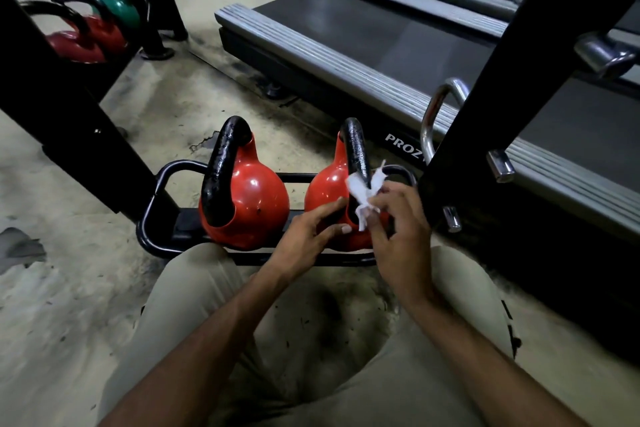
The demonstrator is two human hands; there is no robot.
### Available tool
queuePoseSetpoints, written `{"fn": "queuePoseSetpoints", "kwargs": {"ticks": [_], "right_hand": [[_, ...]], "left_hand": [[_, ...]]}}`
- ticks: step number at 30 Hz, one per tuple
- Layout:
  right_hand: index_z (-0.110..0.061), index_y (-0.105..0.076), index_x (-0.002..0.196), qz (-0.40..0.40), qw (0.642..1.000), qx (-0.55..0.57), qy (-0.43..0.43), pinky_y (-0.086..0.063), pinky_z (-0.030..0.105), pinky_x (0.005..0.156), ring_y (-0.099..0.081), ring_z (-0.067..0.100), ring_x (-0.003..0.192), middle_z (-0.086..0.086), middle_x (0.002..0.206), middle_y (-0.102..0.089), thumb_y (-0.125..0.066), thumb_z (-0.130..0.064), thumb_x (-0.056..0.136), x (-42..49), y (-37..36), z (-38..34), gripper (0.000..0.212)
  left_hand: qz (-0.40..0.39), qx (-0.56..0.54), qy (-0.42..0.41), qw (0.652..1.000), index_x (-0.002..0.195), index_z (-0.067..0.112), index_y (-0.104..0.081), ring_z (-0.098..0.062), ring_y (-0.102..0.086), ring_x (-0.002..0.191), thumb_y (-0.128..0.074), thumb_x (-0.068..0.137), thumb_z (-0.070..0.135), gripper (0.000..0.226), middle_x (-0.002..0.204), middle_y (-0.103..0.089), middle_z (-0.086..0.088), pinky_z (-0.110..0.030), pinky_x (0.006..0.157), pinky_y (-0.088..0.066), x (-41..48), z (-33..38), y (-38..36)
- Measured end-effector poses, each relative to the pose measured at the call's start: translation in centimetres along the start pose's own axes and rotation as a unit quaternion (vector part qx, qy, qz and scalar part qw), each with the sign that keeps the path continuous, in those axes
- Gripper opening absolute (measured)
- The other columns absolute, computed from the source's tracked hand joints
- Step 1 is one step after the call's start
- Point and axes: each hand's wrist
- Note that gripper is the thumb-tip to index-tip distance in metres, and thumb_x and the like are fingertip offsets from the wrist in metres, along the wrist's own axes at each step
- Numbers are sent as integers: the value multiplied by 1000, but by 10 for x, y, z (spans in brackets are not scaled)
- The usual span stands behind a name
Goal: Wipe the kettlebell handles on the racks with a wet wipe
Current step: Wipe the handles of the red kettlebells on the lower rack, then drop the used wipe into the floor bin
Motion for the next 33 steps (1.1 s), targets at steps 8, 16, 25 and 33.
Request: {"fn": "queuePoseSetpoints", "kwargs": {"ticks": [8, 16, 25, 33], "right_hand": [[-9, -72, 102, -252, 829, -404, 293, -27, 61, 116, -42, 35, 143, 11, 121, -66, -39, -28, 92, 56, -11, -6, 39], [-14, -77, 94, -346, 652, -549, 392, -22, 67, 116, -57, 38, 110, 10, 100, -71, -58, -19, 94, 64, -9, -37, 20], [-15, -70, 76, -247, 962, -113, -13, -47, 33, 62, -63, 22, 70, 1, 77, -63, -61, -25, 88, 52, 67, -65, 18], [-21, -74, 84, 54, 885, 152, -436, -56, 30, 75, -70, 8, 82, -8, 85, -74, -68, -6, 81, 13, 177, -152, 17]], "left_hand": [[7, 0, -35, 999, 114, 30, -69, -3, -68, 110, -64, 98, 8, 28, 111, -76, 15, -29, 97, -53, -3, 5, 0], [-7, 33, -5, 999, 91, 33, -64, 12, -64, 86, -64, 95, -4, 38, 87, -74, 20, -16, 78, -49, -2, 19, 4], [38, 124, 69, 989, 130, 18, -69, -2, -67, 111, -67, 93, 1, 41, 120, -72, 9, -32, 98, -56, -27, 103, 23], [-113, -39, 202, 972, 117, 14, -74, -27, -75, 80, -73, 94, 15, 23, 97, -79, -8, -37, 71, -62, -73, 279, -19]]}}
Point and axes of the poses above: each hand's wrist, its own x-axis towards the middle knuckle, its own y-axis out of the back of the hand, z = x × y
